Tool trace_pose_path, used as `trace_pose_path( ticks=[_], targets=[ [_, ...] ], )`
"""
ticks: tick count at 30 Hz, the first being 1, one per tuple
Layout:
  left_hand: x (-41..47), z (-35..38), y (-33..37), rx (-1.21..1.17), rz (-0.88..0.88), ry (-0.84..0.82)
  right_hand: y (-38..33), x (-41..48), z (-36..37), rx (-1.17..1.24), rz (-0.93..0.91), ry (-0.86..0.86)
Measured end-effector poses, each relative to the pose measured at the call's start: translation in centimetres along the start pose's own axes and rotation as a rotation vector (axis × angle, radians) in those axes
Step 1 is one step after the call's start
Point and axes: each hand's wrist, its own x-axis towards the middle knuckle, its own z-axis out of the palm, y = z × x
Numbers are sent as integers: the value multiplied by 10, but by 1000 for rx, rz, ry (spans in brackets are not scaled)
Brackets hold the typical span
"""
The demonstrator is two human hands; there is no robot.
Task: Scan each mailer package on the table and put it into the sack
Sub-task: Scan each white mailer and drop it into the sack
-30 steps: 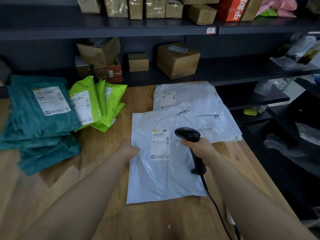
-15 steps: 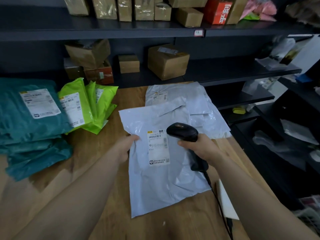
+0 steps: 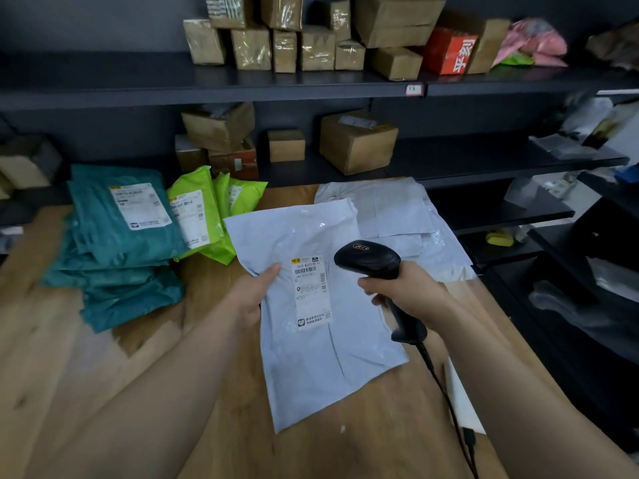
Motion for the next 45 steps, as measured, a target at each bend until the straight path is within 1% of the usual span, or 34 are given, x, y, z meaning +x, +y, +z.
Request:
trace_pose_path(
  ticks=[2,6,11,20,23,29,34,38,42,45],
  targets=[
    [-4,-3,0,0,8,20,-8,-7,3,47,0,-45],
    [-7,-11,-5,13,-13,38,-14,-14,7,31,6,-73],
    [-8,-13,-8,26,-7,48,-16,-18,8,46,29,-79],
    [-9,-17,-9,-29,2,2,-18,-24,5,29,30,-76],
    [-10,-18,-9,-28,1,5,-17,-22,6,74,4,-56],
    [-27,-39,3,-32,56,82,-19,-7,27,206,-37,-73],
    [-59,-93,25,-46,141,149,-33,0,72,229,-50,-138],
    [-103,-153,44,-103,164,151,-56,-11,124,278,-83,-224],
    [-161,-227,62,-118,214,143,-91,-36,190,308,-170,-338],
    [-210,-293,74,-139,277,185,-120,-63,253,308,-170,-411]
  ],
)
